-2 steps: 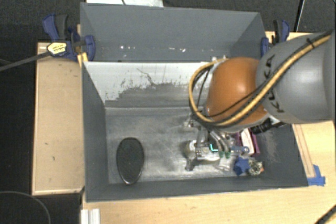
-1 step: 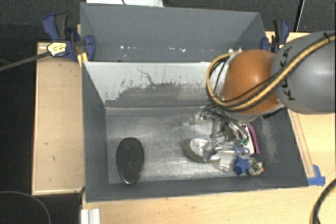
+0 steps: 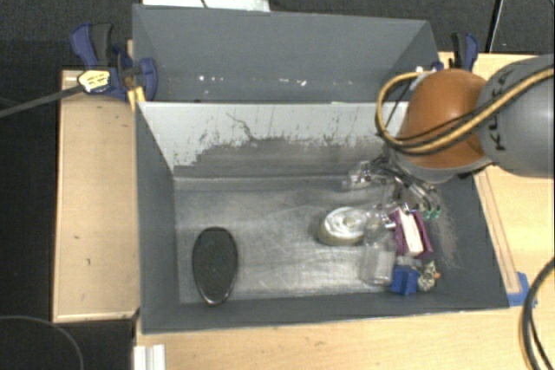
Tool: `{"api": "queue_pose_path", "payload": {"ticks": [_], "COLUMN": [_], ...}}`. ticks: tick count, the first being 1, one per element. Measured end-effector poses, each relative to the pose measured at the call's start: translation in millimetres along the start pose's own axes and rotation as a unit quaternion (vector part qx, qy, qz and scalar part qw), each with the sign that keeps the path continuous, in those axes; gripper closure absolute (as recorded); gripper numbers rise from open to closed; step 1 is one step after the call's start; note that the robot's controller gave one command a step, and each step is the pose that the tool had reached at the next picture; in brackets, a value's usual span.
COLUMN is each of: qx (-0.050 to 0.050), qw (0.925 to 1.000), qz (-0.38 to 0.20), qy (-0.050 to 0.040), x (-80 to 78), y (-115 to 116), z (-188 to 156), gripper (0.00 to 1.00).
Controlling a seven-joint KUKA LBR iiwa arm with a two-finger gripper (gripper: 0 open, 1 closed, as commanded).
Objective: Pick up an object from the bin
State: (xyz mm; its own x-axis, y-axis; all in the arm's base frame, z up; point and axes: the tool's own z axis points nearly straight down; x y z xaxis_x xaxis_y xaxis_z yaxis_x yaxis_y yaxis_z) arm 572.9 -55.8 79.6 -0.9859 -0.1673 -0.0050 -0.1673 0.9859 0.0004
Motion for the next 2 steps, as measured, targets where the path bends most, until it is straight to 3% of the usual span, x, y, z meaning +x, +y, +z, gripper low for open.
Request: {"api": "queue_pose_path", "payload": {"ticks": [1, 2], "qx": [0.0, 0.002], "qw": [1.0, 0.9999], "qz": [-0.001, -0.012], "qy": [0.0007, -0.0034], "x": [0.2, -11.2], "y": [3, 2], "z": [-1, -121], "gripper": [1.0, 1.0]}}
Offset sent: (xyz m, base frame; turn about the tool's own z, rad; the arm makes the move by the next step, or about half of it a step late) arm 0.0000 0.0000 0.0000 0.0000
